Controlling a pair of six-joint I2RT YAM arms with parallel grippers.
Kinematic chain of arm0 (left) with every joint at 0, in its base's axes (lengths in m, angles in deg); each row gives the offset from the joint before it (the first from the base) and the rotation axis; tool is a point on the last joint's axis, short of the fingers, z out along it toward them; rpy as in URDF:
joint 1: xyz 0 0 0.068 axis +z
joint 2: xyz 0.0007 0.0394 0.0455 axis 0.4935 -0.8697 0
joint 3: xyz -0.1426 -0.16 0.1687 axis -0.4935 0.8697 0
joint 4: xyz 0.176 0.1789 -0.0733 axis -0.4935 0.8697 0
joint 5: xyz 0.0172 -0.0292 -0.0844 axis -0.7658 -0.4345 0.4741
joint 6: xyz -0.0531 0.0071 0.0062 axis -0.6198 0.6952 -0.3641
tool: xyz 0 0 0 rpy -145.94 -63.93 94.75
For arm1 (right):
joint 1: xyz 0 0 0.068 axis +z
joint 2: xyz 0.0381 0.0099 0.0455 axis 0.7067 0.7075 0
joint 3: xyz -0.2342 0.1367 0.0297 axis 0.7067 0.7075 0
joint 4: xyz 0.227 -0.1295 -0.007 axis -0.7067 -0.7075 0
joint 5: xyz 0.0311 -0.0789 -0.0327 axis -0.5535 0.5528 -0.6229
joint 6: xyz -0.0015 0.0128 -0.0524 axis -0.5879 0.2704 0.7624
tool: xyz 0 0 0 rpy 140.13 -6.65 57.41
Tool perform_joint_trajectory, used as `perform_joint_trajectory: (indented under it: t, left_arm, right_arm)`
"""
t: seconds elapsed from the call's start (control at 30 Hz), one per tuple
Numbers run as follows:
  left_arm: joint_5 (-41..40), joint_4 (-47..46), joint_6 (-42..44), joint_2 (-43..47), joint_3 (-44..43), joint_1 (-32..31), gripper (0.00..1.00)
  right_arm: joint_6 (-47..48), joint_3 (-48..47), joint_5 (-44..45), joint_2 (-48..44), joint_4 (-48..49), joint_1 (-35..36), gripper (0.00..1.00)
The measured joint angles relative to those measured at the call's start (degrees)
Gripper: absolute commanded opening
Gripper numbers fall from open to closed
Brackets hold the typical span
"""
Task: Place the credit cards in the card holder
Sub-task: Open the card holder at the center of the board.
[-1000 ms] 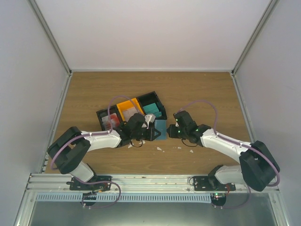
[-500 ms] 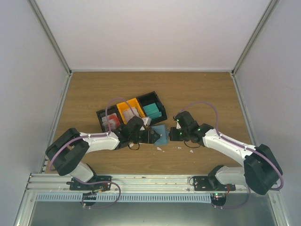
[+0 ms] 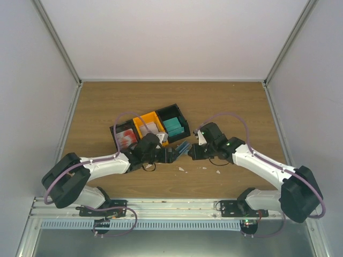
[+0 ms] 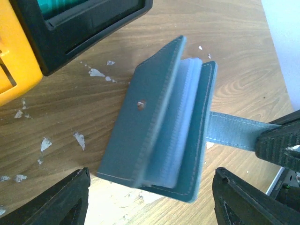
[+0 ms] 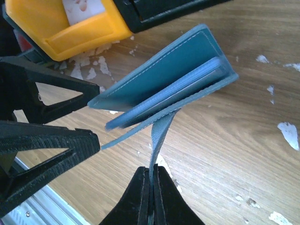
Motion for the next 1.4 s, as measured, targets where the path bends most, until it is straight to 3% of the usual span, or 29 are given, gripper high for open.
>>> perform_joint_trajectory:
  t: [0.23, 0.43, 0.8, 1.13, 1.4]
  left_arm:
    - [-0.24, 0.15, 0.92, 0.68, 0.0, 0.26, 0.64]
    - [-0.81, 0.31, 1.33, 0.68, 0.0, 0.52, 0.57]
    - [-0.37, 0.55, 2.95, 0.48, -0.81, 0.72, 0.3]
    - [0.85, 0.24, 3.43, -0.39, -3.52, 0.74, 0.31]
    - [5.09, -2.21, 3.56, -9.18, -7.72, 0.74, 0.3]
  right_arm:
    - [0.15, -0.55, -1.01, 1.36, 2.69, 0.0, 0.0]
    - [0.09, -0.59, 3.82, 1.33, 1.2, 0.0, 0.01]
    - [-0.59, -0.66, 13.9, -0.02, -4.33, -0.02, 0.0]
    - [-0.22, -0.66, 19.04, 0.52, -5.44, -0.26, 0.01]
    - [0.92, -0.52, 21.75, 3.69, -4.94, -1.46, 0.0]
